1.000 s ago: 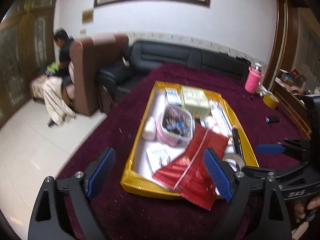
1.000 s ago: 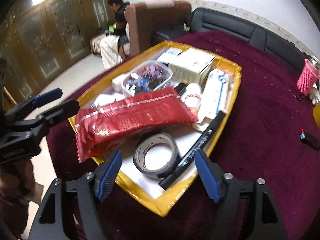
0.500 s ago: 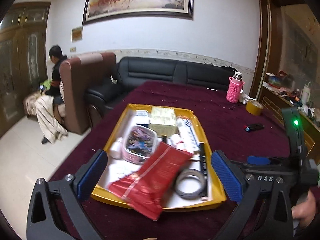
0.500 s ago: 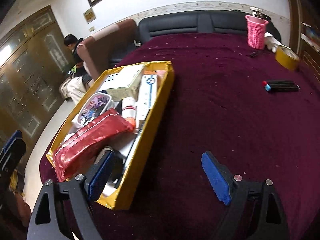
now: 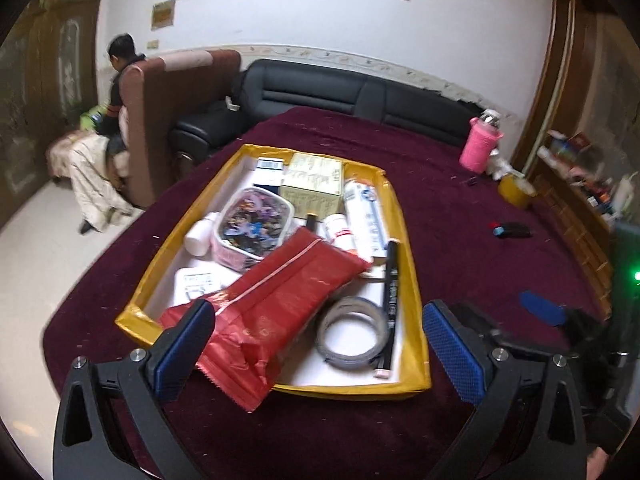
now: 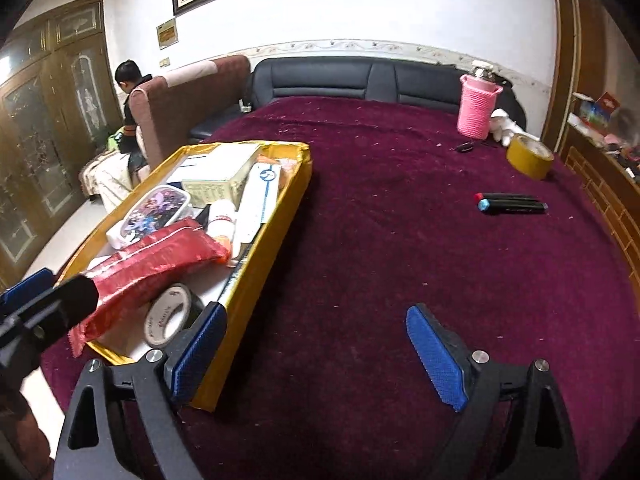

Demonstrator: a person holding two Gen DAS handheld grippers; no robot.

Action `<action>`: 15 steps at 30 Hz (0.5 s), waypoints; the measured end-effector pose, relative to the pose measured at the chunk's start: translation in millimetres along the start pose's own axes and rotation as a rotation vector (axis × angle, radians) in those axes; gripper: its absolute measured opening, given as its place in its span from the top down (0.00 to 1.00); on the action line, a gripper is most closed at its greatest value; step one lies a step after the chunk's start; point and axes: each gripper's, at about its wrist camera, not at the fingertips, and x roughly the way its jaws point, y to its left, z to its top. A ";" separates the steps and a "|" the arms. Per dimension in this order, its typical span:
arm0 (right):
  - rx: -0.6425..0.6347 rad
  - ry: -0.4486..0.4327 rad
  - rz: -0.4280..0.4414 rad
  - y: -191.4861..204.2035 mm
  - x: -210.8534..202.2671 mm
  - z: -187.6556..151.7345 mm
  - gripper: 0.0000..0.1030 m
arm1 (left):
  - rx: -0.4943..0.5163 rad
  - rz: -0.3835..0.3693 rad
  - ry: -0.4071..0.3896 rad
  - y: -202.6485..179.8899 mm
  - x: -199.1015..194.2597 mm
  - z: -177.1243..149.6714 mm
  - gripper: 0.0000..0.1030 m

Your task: Organize objects

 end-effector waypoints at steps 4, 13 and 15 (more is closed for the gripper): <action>0.002 -0.020 -0.034 -4.3 -2.8 -1.6 0.08 | 0.012 0.069 -0.016 -5.2 -3.8 0.9 0.00; -0.001 -0.029 -0.087 -8.4 -1.9 -5.1 0.08 | -0.010 0.114 -0.061 -1.8 -15.2 0.5 0.00; -0.003 -0.032 -0.089 -7.8 -2.3 -5.3 0.08 | -0.010 0.126 -0.067 -0.9 -16.8 0.7 0.00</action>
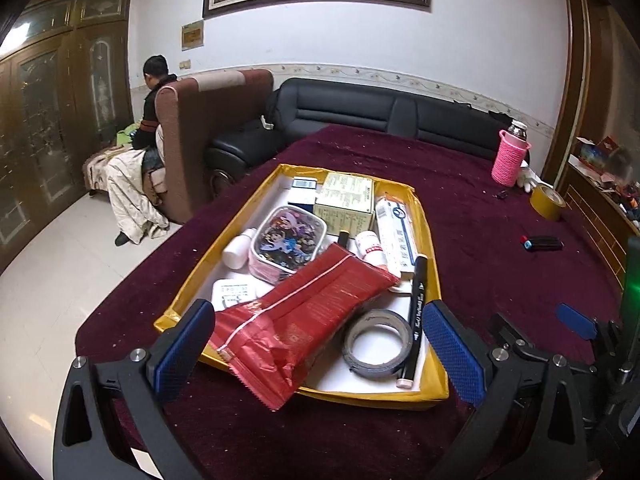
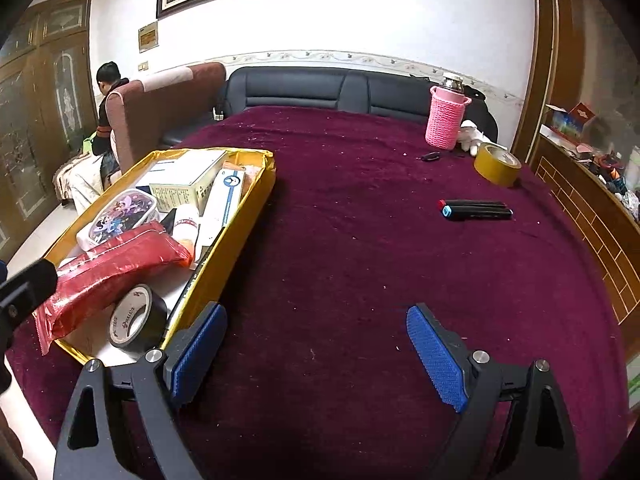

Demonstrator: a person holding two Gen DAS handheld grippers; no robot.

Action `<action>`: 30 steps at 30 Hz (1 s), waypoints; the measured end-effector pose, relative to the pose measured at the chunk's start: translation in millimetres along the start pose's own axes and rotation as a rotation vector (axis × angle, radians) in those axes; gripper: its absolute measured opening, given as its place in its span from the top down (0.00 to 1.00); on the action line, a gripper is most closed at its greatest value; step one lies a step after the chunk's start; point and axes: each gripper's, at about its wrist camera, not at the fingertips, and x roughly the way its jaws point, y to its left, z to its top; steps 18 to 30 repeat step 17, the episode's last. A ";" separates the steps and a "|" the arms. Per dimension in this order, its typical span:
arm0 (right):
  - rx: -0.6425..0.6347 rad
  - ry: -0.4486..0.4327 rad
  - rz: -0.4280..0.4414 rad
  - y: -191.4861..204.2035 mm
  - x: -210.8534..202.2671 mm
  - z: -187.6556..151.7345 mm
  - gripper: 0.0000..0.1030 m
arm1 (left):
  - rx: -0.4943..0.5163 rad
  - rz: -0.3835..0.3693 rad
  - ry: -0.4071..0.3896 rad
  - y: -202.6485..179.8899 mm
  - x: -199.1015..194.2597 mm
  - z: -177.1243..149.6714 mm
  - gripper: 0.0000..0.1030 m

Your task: Organize objects

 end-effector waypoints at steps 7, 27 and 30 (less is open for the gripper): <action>-0.017 0.000 -0.003 4.9 0.6 -2.0 0.08 | 0.000 0.029 -0.009 4.5 -2.5 0.0 0.00; -0.033 -0.002 -0.020 8.1 0.4 -2.8 0.07 | -0.004 0.034 0.010 7.1 -0.2 -1.0 0.00; -0.033 -0.002 -0.020 8.1 0.4 -2.8 0.07 | -0.004 0.034 0.010 7.1 -0.2 -1.0 0.00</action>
